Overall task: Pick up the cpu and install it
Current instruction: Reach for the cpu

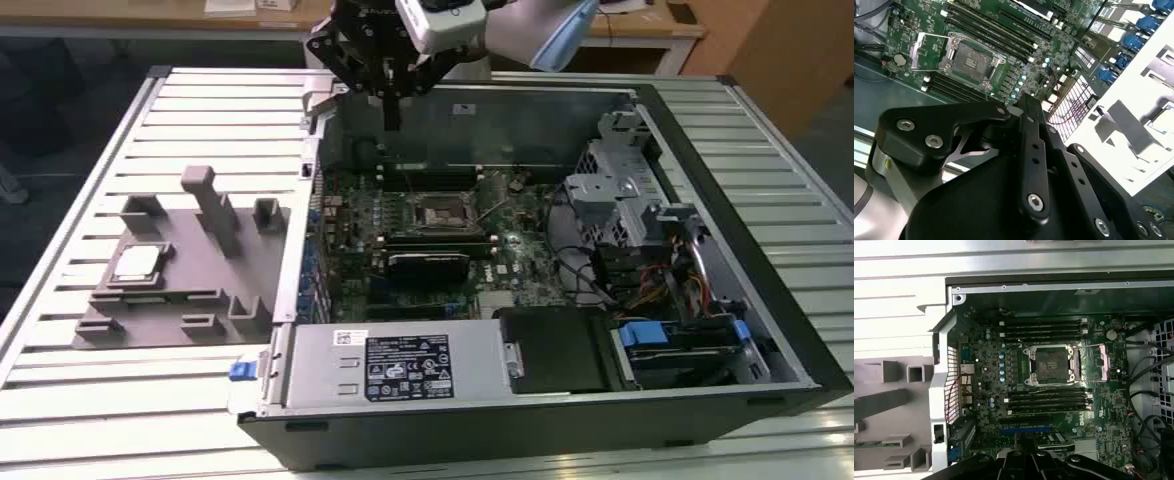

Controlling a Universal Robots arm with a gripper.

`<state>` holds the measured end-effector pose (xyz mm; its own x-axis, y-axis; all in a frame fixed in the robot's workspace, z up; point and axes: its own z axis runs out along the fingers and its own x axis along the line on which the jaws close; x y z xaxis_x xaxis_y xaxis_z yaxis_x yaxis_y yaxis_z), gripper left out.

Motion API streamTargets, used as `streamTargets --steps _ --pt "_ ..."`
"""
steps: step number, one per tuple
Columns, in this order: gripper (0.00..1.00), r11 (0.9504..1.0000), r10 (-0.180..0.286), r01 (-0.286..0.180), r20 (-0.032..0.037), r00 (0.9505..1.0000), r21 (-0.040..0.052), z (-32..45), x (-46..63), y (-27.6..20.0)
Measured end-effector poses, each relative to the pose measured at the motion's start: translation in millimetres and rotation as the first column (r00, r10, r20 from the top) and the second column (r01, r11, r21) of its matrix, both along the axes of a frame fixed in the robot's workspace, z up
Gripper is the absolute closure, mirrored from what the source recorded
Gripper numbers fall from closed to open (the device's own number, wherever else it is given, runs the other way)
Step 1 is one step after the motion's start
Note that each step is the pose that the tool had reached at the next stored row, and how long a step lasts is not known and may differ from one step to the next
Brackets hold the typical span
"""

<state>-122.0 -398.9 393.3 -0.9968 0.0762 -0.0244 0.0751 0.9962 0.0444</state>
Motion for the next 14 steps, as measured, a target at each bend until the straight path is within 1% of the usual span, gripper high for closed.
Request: streamTargets --steps 6,14 --pt "0.89 1.0 0.0 0.0 0.0 1.0 -0.0001 0.0 -0.5 0.0" --pt "0.89 1.0 0.0 0.0 0.0 1.0 0.0 0.0 -5.1 0.0"
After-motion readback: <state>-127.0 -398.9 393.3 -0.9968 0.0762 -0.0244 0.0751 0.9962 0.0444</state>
